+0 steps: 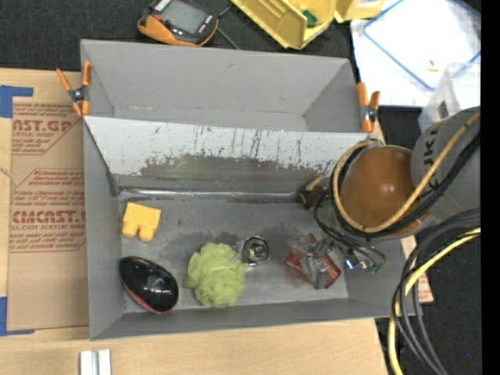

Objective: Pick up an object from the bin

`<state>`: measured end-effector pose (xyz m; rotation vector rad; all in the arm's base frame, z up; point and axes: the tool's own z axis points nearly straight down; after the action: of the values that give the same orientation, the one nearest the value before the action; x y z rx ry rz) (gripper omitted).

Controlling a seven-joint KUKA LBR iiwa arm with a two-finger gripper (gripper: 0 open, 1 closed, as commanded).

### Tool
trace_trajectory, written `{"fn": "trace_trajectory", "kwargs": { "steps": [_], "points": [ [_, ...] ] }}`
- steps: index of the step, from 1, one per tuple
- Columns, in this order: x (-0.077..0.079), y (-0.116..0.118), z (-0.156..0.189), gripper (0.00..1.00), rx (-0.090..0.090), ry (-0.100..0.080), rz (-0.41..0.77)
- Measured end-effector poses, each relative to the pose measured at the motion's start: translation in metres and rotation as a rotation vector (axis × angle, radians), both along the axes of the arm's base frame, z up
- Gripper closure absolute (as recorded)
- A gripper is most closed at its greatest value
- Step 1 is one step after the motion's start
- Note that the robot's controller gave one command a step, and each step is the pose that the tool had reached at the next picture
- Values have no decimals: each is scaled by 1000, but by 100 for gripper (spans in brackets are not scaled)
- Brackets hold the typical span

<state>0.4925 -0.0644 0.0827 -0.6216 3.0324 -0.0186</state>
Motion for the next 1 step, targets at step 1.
{"fn": "trace_trajectory", "kwargs": {
  "steps": [1],
  "points": [
    [-1, 5, -3, 100, 2, 1, 11]
  ]
}}
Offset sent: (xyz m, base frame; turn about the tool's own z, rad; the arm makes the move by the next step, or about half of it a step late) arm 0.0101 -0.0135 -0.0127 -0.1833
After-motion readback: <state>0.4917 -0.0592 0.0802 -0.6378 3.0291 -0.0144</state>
